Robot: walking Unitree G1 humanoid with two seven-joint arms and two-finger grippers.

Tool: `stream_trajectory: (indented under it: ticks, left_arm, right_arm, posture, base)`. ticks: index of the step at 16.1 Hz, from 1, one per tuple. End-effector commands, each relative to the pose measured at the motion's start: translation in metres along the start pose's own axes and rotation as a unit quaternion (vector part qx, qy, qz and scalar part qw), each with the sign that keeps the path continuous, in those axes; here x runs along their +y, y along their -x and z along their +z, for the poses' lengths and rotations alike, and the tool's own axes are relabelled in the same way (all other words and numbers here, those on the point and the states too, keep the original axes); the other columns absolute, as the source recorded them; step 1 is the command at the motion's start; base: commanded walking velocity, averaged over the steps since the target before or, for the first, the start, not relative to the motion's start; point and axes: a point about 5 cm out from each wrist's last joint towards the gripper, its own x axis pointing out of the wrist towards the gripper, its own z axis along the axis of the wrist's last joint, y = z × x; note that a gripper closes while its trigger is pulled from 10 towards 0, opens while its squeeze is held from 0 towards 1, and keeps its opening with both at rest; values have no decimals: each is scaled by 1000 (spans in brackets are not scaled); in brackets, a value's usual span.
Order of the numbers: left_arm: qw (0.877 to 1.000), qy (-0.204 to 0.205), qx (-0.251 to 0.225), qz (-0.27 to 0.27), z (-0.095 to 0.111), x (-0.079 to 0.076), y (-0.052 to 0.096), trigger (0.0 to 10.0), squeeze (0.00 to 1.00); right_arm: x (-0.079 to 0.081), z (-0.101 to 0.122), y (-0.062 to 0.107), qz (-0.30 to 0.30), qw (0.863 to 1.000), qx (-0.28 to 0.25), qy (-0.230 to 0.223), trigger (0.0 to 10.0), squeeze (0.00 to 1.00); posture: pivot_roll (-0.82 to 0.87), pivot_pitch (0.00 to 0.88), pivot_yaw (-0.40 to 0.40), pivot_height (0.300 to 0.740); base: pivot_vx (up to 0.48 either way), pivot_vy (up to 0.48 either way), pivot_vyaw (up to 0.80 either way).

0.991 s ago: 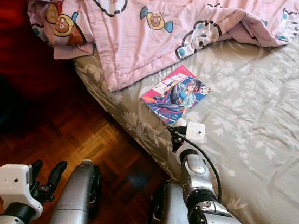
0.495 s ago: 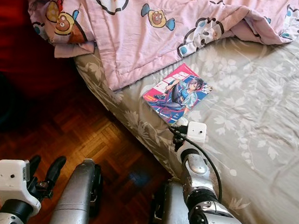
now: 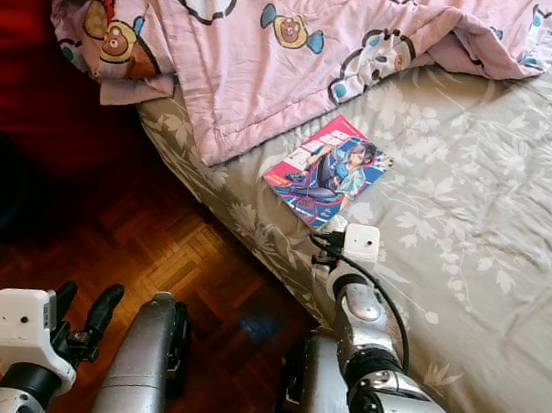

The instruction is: Clean up the room

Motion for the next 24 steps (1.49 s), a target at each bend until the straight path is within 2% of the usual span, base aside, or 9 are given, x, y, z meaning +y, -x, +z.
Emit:
stream_trajectory:
  ticks: [1, 7, 10, 12, 15, 21, 22, 23, 24]
  left_arm:
    - [1000, -5, 17, 8, -3, 4, 6, 10000, 0]
    - [1000, -9, 17, 6, -2, 4, 3, 10000, 0]
    - [1000, -10, 16, 4, -4, 4, -3, 10000, 0]
    - [1000, -8, 13, 4, -8, 3, -10, 10000, 0]
    - [1000, -3, 3, 0, -15, 1, -31, 10000, 0]
    - [1000, 1, -4, -3, -36, 4, -64, 10000, 0]
    - [1000, 1, -2, -3, -40, 4, -67, 10000, 0]
    - [1000, 1, 4, -4, -45, 4, -71, 10000, 0]
    - [1000, -1, 10, -6, -51, 5, -75, 10000, 0]
  right_arm:
    - [0, -20, 6, -2, 999, 32, -1, 0, 0]
    - [0, -26, 8, -1, 999, 42, 0, 0, 0]
    - [-6, -21, 7, -21, 999, 26, -13, 0, 0]
    - [-14, -15, 7, -39, 998, 3, -41, 0, 0]
    - [-34, -6, 11, -63, 993, -50, -91, 0, 0]
    - [-57, -21, 38, -79, 984, -119, -111, 0, 0]
    - [-56, -28, 42, -76, 985, -111, -108, 627, 0]
    - [-54, -37, 45, -70, 988, -98, -101, 1961, 0]
    - [-53, -47, 49, -69, 990, -81, -94, 10000, 0]
  posture:
    - [331, 568, 30, 624]
    - [329, 561, 35, 624]
    - [306, 540, 26, 624]
    - [282, 508, 14, 624]
    - [228, 428, -16, 624]
    - [127, 296, -50, 624]
    - [96, 264, -54, 624]
    - [89, 251, -55, 624]
    - [84, 228, -54, 624]
  base:
    - [0, 0, 0]
    - [0, 0, 0]
    - [0, 0, 0]
    - [0, 0, 0]
    - [0, 0, 0]
    - [0, 0, 0]
    - [0, 0, 0]
    - [0, 0, 0]
    - [0, 0, 0]
